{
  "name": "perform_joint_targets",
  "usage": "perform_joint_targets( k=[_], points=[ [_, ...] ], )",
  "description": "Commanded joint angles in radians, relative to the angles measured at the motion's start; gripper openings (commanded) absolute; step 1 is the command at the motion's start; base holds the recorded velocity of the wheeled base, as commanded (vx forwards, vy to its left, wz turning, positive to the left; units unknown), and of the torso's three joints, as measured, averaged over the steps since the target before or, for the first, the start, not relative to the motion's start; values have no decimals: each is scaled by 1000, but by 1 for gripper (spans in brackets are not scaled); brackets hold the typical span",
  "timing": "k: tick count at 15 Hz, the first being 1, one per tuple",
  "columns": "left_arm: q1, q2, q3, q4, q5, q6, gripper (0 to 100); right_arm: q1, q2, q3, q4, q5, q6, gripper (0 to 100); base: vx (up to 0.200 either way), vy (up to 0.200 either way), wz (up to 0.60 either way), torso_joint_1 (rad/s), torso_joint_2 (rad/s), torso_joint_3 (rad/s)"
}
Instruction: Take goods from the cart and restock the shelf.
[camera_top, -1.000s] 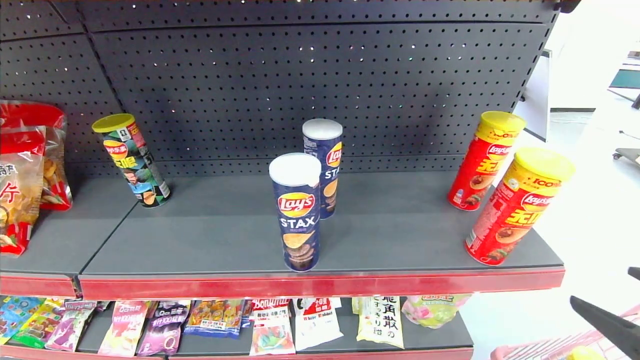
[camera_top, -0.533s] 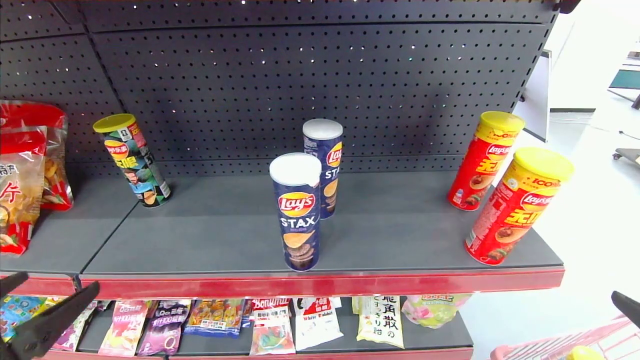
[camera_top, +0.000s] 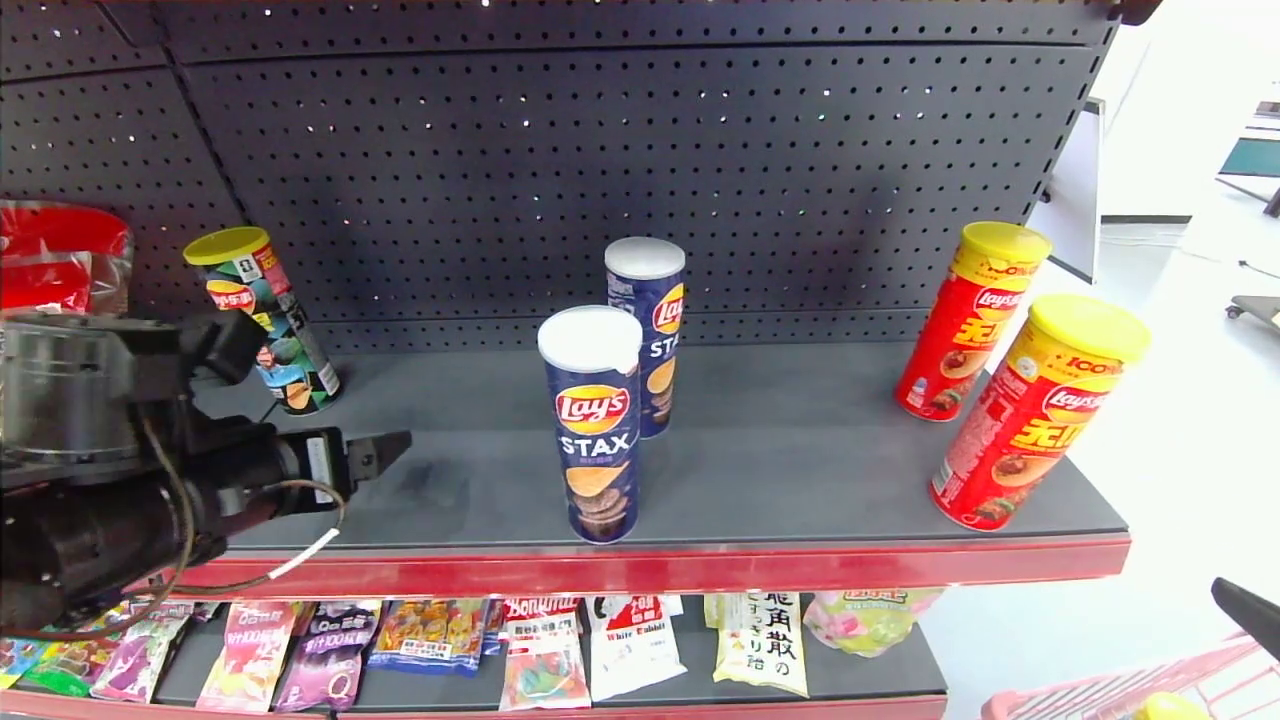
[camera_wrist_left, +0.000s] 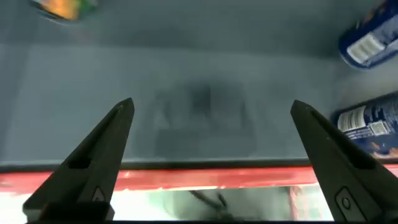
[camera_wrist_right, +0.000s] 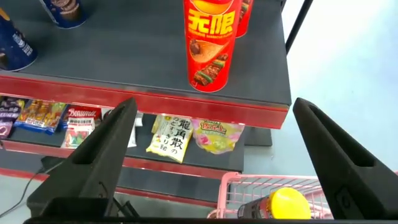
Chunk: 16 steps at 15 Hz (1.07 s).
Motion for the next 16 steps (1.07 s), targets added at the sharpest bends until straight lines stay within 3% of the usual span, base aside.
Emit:
perform_joint_targets(
  k=[1, 4, 6, 9, 16],
  points=[
    [-47, 131, -34, -2, -3, -13, 100, -1, 15, -2, -2, 0, 1, 100, 0, 0, 0, 0, 0, 0],
    [-117, 178, -41, -2, -3, -14, 100, -1, 10, -2, -2, 0, 7, 100, 0, 0, 0, 0, 0, 0],
    [-133, 188, -58, -1, -33, -13, 100, -1, 14, -2, -2, 2, 13, 100, 0, 0, 0, 0, 0, 0],
    [-150, 220, -70, 1, -41, 20, 100, -1, 14, -2, -2, 2, 16, 100, 0, 0, 0, 0, 0, 0],
    [-194, 277, -109, 1, -44, 20, 100, -1, 17, -2, -2, 2, 16, 100, 0, 0, 0, 0, 0, 0]
  ],
)
